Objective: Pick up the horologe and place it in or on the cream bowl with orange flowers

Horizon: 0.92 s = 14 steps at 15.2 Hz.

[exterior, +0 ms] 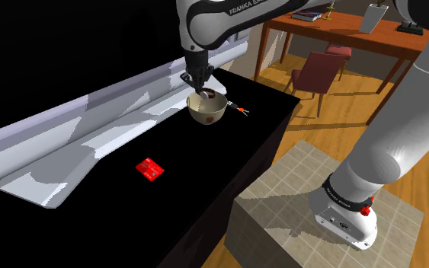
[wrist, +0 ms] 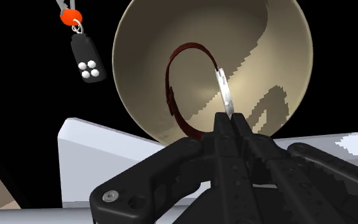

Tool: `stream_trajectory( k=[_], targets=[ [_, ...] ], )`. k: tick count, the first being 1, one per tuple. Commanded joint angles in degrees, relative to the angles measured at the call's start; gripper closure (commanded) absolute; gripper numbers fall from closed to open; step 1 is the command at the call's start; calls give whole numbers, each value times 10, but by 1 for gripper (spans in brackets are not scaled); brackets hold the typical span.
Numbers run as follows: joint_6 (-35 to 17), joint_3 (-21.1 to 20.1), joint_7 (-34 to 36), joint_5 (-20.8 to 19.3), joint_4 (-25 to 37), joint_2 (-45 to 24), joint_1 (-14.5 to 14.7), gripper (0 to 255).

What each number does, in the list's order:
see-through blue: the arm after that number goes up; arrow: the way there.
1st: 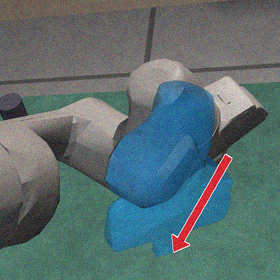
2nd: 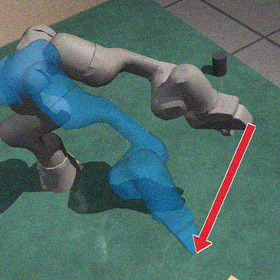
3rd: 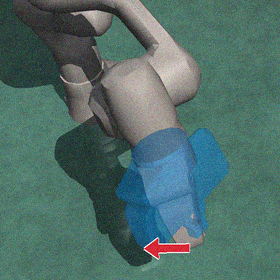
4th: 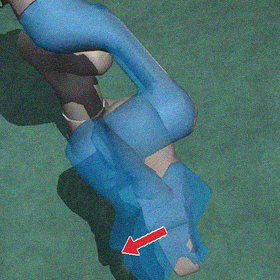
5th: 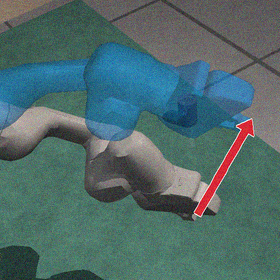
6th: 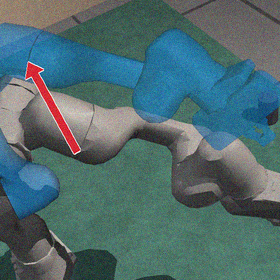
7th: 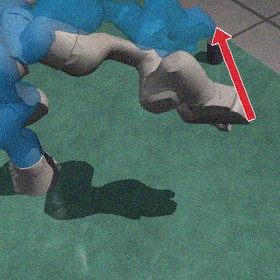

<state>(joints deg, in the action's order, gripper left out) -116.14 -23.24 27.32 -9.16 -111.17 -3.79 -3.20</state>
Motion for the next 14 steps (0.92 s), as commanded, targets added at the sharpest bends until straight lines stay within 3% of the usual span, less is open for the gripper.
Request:
stream_trajectory(
  k=[1, 9, 10, 14],
  targets=[
    [-13, 0, 3, -3, -10, -3, 0, 255],
    [-13, 0, 3, -3, -10, -4, 0, 255],
    [-13, 0, 3, -3, -10, -4, 0, 0],
    [-13, 0, 3, -3, -10, -4, 0, 0]
  ],
)
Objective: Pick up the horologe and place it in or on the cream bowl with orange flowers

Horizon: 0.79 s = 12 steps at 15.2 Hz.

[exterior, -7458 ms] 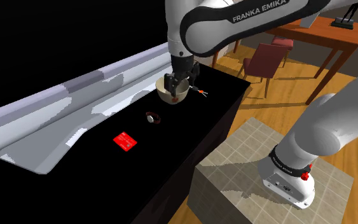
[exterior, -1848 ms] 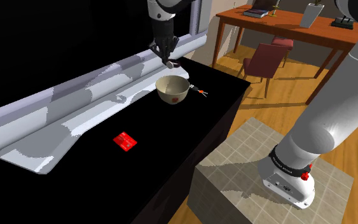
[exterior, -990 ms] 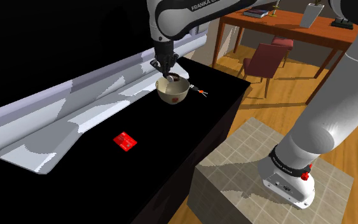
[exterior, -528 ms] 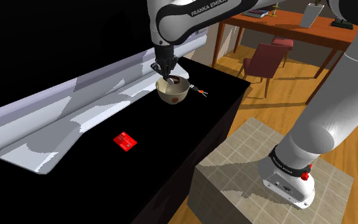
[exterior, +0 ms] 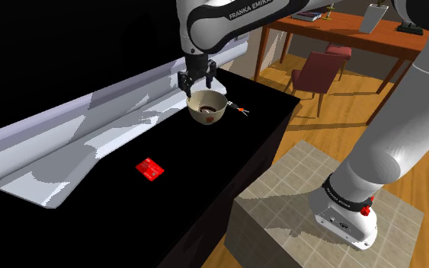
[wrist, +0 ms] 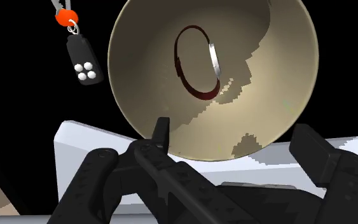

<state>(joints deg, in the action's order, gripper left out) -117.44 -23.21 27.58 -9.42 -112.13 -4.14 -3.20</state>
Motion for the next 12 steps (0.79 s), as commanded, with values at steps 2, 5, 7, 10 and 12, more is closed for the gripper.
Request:
stream_trajectory(
  k=[2, 5, 7, 10, 12],
  targets=[
    [18, -1, -3, 4, 12, 6, 0, 0],
    [68, -3, -9, 13, 50, 20, 2, 0],
    [68, -3, -9, 13, 50, 20, 2, 0],
    [68, -3, -9, 13, 50, 20, 2, 0],
    [68, -3, -9, 13, 50, 20, 2, 0]
  ],
)
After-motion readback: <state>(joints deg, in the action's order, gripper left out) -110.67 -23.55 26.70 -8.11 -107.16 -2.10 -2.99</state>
